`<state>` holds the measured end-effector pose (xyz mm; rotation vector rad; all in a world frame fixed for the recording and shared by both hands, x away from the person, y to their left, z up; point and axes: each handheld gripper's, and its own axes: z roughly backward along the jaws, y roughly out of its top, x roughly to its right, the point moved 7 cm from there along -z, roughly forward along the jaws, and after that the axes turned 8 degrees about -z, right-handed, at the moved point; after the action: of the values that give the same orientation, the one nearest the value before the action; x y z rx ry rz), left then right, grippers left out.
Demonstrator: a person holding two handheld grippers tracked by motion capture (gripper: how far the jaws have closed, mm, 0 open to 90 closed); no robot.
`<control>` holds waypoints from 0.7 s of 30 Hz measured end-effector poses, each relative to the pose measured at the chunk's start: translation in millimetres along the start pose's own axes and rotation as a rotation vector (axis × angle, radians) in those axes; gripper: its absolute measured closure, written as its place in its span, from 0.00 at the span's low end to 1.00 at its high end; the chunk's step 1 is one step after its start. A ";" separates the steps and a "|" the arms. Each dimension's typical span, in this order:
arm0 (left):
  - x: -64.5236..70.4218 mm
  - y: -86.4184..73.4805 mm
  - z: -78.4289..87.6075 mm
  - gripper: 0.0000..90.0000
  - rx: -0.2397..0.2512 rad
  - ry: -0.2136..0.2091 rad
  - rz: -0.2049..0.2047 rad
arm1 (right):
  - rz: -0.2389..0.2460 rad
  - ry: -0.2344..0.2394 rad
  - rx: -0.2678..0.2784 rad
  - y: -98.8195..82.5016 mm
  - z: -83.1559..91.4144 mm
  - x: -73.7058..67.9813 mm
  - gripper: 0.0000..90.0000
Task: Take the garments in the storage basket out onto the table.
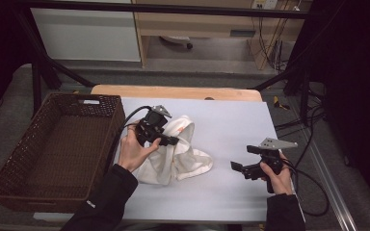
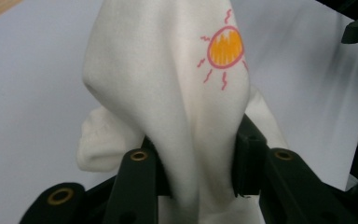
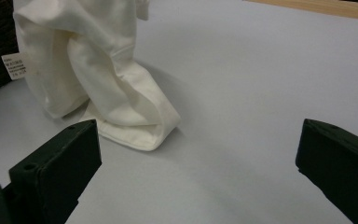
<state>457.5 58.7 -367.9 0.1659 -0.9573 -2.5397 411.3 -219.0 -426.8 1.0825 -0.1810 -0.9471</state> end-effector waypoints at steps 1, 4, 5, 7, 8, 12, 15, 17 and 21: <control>0.1 -2.0 -2.1 0.71 -0.006 0.009 0.001 | 0.000 0.000 -0.001 -0.1 -0.1 -0.1 0.01; 0.5 -6.4 -5.6 0.61 -0.030 0.020 0.002 | -0.002 0.002 -0.003 -0.3 -0.3 -0.5 0.01; 1.0 -7.1 -6.6 0.58 -0.031 0.012 0.010 | -0.002 0.002 -0.002 -0.2 -0.3 -0.4 0.01; 0.7 -9.6 -7.5 0.51 -0.049 0.006 0.025 | -0.002 0.000 -0.002 -0.2 -0.4 -0.2 0.01; 0.5 -10.2 -7.4 0.48 -0.053 0.011 0.027 | -0.002 0.001 -0.003 -0.3 -0.4 -0.2 0.01; -1.0 -13.0 -4.2 0.35 -0.078 0.059 0.035 | -0.003 0.002 -0.003 -0.3 -0.4 -0.2 0.01; 0.2 -15.0 -0.7 0.31 -0.094 0.069 0.042 | -0.003 0.002 -0.002 -0.3 -0.4 -0.3 0.01; 0.8 -15.6 2.5 0.29 -0.089 0.077 0.042 | -0.003 0.003 -0.002 -0.2 -0.4 -0.4 0.01; 2.0 -14.8 12.4 0.23 -0.057 0.105 0.038 | -0.004 0.002 -0.001 -0.1 -0.5 -0.4 0.01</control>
<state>447.5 75.3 -368.1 0.2596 -0.8392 -2.4937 411.2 -218.4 -427.0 1.0838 -0.1764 -0.9496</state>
